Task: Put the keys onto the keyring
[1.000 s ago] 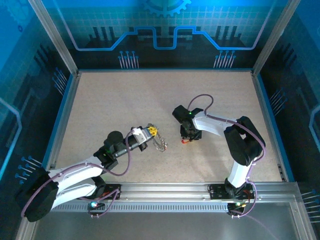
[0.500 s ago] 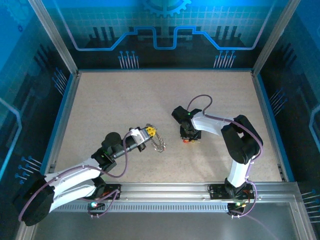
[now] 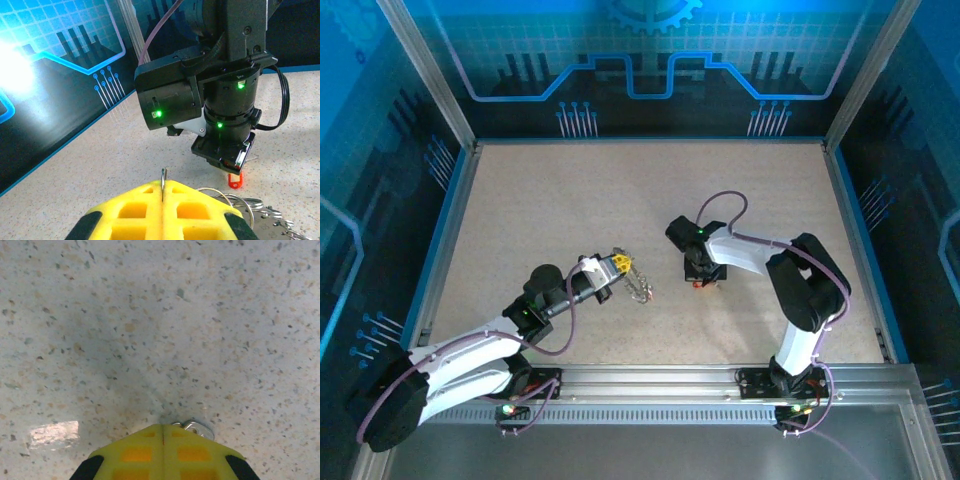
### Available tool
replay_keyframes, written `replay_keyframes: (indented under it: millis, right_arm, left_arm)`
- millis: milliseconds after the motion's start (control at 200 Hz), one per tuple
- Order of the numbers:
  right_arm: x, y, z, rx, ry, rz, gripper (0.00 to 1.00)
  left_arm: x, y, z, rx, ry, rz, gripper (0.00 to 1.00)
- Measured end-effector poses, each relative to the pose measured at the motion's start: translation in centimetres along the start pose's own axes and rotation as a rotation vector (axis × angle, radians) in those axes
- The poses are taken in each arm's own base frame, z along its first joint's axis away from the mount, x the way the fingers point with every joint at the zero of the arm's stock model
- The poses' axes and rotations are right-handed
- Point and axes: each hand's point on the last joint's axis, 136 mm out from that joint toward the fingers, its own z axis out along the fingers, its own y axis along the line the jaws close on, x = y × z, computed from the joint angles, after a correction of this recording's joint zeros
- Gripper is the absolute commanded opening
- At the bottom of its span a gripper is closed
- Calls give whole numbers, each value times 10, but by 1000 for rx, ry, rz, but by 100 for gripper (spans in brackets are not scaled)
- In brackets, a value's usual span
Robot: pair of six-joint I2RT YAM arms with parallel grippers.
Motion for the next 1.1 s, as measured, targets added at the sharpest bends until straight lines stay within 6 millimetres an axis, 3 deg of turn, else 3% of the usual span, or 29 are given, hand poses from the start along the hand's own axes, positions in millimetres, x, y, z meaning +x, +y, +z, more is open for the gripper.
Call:
replay_keyframes:
  millis: [335, 615, 880, 1101]
  right_arm:
    - [-3, -6, -18, -47, -52, -22, 0]
    - [8, -8, 2, -119, -10, -74, 1]
    - [7, -6, -1, -162, -31, -119, 16]
    - [5, -8, -9, -167, -50, -143, 20]
  left_arm:
    - [13, -3, 5, 13, 39, -11, 0]
    - [13, -3, 5, 12, 39, -12, 0]
    - [8, -1, 3, 0, 26, -9, 0]
    - [8, 0, 3, -2, 24, -8, 0]
